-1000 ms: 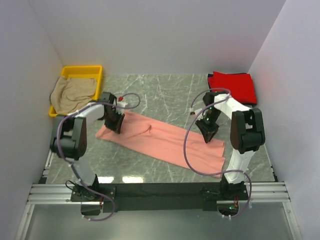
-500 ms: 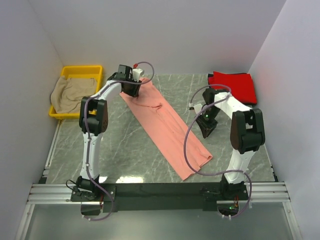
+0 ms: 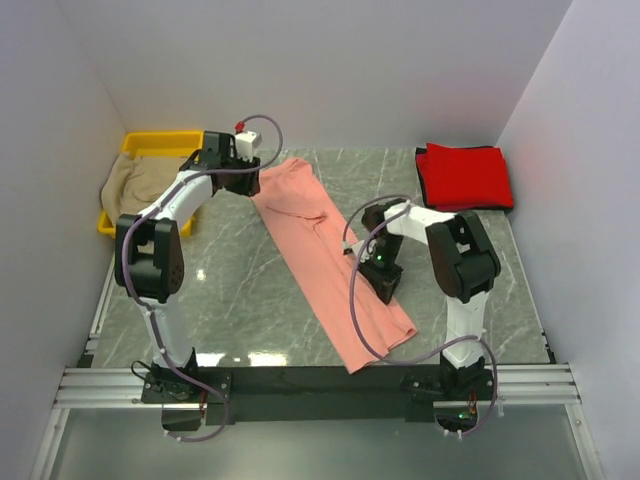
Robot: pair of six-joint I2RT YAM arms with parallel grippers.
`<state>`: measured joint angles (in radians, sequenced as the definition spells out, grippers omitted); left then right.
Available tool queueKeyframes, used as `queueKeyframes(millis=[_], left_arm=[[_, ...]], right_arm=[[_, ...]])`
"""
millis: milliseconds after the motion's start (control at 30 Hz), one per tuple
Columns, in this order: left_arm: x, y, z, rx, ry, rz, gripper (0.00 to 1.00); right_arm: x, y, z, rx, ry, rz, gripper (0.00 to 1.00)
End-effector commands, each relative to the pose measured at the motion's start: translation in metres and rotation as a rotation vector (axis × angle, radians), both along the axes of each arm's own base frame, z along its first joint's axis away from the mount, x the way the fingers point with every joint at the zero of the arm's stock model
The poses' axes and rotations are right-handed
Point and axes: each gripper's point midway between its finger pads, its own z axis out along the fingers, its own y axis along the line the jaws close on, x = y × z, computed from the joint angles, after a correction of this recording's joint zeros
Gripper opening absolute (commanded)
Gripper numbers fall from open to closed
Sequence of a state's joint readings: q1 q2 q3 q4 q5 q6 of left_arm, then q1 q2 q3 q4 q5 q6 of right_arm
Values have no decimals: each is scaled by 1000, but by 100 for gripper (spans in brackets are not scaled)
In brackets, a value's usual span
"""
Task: Fold and stack the t-shirts
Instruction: Fold the tshirt
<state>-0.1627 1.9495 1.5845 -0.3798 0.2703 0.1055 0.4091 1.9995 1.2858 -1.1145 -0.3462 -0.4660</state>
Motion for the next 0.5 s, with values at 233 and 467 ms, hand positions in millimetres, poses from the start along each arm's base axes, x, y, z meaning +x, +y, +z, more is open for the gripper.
queueKeyframes(millis=[233, 467], left_arm=[[-67, -57, -33, -118, 195, -118, 43], [-62, -98, -70, -125, 279, -132, 42]], right_arm=[[-48, 75, 9, 206, 98, 66, 23], [-22, 64, 47, 328, -12, 3, 34]])
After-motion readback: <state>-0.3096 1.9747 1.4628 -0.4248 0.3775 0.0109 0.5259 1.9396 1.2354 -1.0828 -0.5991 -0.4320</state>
